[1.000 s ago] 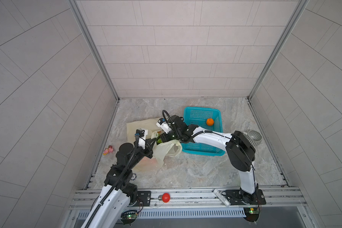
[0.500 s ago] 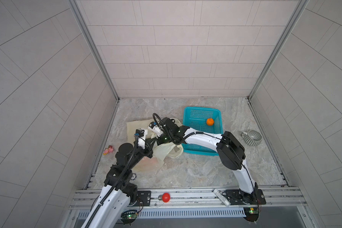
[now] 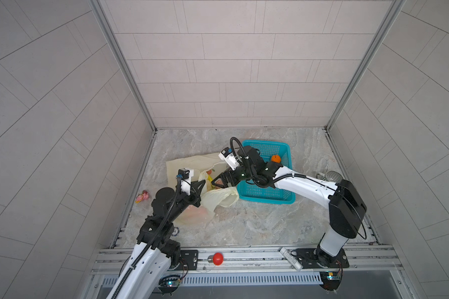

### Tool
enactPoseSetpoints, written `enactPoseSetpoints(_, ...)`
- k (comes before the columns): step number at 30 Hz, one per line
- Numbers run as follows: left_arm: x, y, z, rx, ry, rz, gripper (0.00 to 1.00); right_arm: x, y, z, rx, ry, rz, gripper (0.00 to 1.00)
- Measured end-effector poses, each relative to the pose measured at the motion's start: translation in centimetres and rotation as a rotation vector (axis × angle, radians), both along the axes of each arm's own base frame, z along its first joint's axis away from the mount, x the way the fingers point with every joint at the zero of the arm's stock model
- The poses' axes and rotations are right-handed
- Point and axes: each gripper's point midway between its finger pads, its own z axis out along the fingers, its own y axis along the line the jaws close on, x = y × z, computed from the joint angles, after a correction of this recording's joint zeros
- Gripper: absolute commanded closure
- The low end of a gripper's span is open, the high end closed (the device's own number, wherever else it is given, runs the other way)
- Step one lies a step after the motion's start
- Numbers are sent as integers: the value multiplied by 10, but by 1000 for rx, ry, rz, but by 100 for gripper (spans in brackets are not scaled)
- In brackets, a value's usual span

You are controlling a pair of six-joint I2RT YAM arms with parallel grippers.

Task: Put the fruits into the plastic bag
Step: 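Carry the green fruit into the bag with the right gripper and release it, then move the right gripper back to the basket and grasp the orange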

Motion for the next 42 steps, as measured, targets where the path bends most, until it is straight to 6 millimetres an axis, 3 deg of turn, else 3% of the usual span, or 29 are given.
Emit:
enactPoseSetpoints(5, 0, 0, 0, 0, 1, 0, 100, 9, -39, -5, -32, -25, -95, 7)
enactPoseSetpoints(8, 0, 0, 0, 0, 2, 0, 100, 27, -77, -8, -55, -38, -206, 9)
enactPoseSetpoints(14, 1, 0, -1, 2, 5, 3, 100, 75, -170, -7, -165, -100, -542, 10)
enactPoseSetpoints(17, 1, 0, -1, 2, 5, 3, 100, 97, -204, -19, -275, -84, -670, 9)
enactPoseSetpoints(22, 1, 0, -1, 3, 5, 3, 100, 132, -246, -61, -503, -35, -812, 9)
enactPoseSetpoints(28, 1, 0, -1, 3, 5, 3, 100, 157, -274, -109, -729, 12, -853, 8)
enactPoseSetpoints(42, 1, 0, -3, 6, 8, 2, 100, 194, -292, -139, -844, 84, -867, 14)
